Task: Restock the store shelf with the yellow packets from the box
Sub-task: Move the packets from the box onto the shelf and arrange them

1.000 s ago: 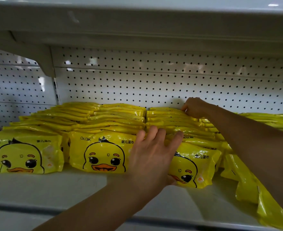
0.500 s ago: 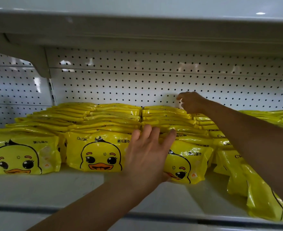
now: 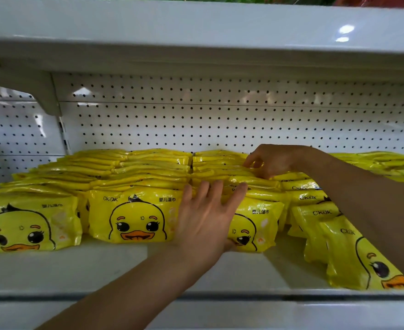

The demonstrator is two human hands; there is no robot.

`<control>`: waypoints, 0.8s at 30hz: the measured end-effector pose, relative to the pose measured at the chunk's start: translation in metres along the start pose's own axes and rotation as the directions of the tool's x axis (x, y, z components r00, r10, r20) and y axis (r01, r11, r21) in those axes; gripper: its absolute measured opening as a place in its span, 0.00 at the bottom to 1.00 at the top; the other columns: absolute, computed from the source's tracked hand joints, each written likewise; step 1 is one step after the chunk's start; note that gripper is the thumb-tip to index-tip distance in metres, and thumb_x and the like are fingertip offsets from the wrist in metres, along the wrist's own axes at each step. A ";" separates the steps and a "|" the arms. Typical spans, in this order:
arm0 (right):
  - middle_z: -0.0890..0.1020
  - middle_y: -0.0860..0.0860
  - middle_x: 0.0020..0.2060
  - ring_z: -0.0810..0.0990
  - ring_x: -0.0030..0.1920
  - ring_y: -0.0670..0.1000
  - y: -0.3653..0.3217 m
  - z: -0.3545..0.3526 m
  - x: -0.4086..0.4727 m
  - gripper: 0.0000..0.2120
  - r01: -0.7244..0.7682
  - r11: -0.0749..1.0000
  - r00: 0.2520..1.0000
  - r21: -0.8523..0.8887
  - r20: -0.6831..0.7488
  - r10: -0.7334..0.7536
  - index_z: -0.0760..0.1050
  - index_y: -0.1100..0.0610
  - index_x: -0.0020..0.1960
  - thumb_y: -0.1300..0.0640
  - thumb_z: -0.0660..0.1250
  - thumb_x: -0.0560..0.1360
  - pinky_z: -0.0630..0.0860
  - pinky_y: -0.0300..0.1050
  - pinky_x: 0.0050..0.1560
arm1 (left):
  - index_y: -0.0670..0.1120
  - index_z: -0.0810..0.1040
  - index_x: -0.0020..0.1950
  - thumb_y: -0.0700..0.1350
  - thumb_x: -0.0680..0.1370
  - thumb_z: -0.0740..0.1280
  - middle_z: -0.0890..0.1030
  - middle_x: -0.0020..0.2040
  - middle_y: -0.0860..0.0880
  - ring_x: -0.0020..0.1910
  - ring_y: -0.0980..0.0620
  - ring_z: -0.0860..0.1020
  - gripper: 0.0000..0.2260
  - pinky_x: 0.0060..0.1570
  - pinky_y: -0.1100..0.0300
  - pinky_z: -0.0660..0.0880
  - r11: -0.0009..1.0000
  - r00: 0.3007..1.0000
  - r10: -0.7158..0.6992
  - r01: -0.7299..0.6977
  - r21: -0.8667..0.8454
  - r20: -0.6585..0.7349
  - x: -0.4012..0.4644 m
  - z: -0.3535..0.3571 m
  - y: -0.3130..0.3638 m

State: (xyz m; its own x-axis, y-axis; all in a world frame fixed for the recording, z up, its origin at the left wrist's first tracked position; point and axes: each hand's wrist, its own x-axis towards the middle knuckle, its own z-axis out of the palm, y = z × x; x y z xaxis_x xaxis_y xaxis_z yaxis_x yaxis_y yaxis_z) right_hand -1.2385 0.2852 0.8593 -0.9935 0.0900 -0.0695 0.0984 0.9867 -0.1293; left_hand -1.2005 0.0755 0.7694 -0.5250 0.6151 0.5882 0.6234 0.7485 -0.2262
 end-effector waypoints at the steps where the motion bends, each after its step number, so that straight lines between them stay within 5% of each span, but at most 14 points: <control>1: 0.74 0.55 0.63 0.77 0.53 0.50 -0.001 0.002 -0.001 0.26 0.013 1.000 1.000 0.013 -0.023 -0.012 0.69 0.54 0.69 0.69 0.63 0.72 0.75 0.43 0.48 | 0.54 0.75 0.64 0.71 0.41 0.74 0.79 0.46 0.47 0.42 0.46 0.78 0.52 0.43 0.50 0.75 1.000 1.000 0.003 -0.003 -0.002 -0.008 0.000 0.000 -0.001; 4: 0.73 0.54 0.65 0.74 0.43 0.43 -0.003 0.005 -0.002 0.23 0.043 0.997 0.998 0.067 -0.054 -0.039 0.69 0.56 0.68 0.68 0.62 0.75 0.71 0.34 0.38 | 0.54 0.74 0.65 0.70 0.40 0.74 0.79 0.46 0.47 0.43 0.47 0.78 0.54 0.40 0.51 0.74 1.000 1.000 -0.001 0.001 -0.015 -0.009 0.002 0.001 -0.005; 9: 0.72 0.55 0.63 0.76 0.56 0.55 -0.008 0.005 -0.013 0.22 0.053 0.998 0.983 0.044 -0.177 -0.044 0.70 0.52 0.67 0.64 0.64 0.74 0.72 0.43 0.49 | 0.52 0.69 0.69 0.70 0.40 0.74 0.78 0.49 0.47 0.46 0.46 0.77 0.58 0.42 0.50 0.74 1.000 1.000 -0.017 0.016 -0.027 -0.016 0.002 0.001 -0.006; 14: 0.73 0.49 0.45 0.76 0.50 0.50 -0.015 0.006 -0.070 0.06 0.230 0.962 0.882 0.145 -0.449 -0.144 0.78 0.56 0.51 0.59 0.66 0.74 0.72 0.43 0.50 | 0.46 0.65 0.70 0.73 0.49 0.71 0.75 0.63 0.42 0.59 0.42 0.75 0.55 0.55 0.44 0.73 0.999 0.995 -0.037 0.034 -0.030 -0.097 -0.014 -0.005 -0.008; 17: 0.72 0.49 0.44 0.74 0.45 0.47 -0.015 0.020 -0.110 0.07 0.257 0.953 0.879 0.163 -0.448 -0.160 0.75 0.50 0.39 0.51 0.72 0.69 0.70 0.39 0.44 | 0.43 0.68 0.64 0.68 0.58 0.67 0.75 0.61 0.41 0.56 0.42 0.75 0.42 0.51 0.48 0.75 0.994 0.981 -0.088 0.075 -0.079 -0.174 -0.031 -0.011 -0.014; 20: 0.72 0.48 0.43 0.71 0.45 0.47 -0.014 0.036 -0.128 0.11 0.165 0.985 0.912 0.049 -0.388 -0.133 0.74 0.48 0.39 0.44 0.73 0.66 0.67 0.42 0.45 | 0.42 0.71 0.61 0.64 0.57 0.73 0.76 0.56 0.40 0.51 0.41 0.77 0.40 0.46 0.49 0.76 0.990 0.979 -0.126 0.114 -0.081 -0.163 -0.038 -0.011 -0.021; 24: 0.70 0.49 0.45 0.70 0.48 0.50 -0.010 0.051 -0.126 0.07 0.134 0.991 0.929 0.003 -0.349 -0.125 0.75 0.52 0.38 0.50 0.71 0.71 0.64 0.42 0.47 | 0.44 0.73 0.59 0.59 0.55 0.79 0.77 0.53 0.42 0.48 0.42 0.77 0.38 0.44 0.51 0.76 0.990 0.984 -0.125 0.117 -0.077 -0.123 -0.037 -0.012 -0.021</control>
State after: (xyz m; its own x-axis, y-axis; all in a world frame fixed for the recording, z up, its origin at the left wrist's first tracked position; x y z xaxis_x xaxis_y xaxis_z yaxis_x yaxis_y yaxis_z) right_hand -1.1115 0.2573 0.8193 -0.9549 0.0078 0.2970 -0.0356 0.9894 -0.1405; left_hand -1.1874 0.0339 0.7616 -0.5236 0.4810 0.7032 0.6007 0.7938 -0.0957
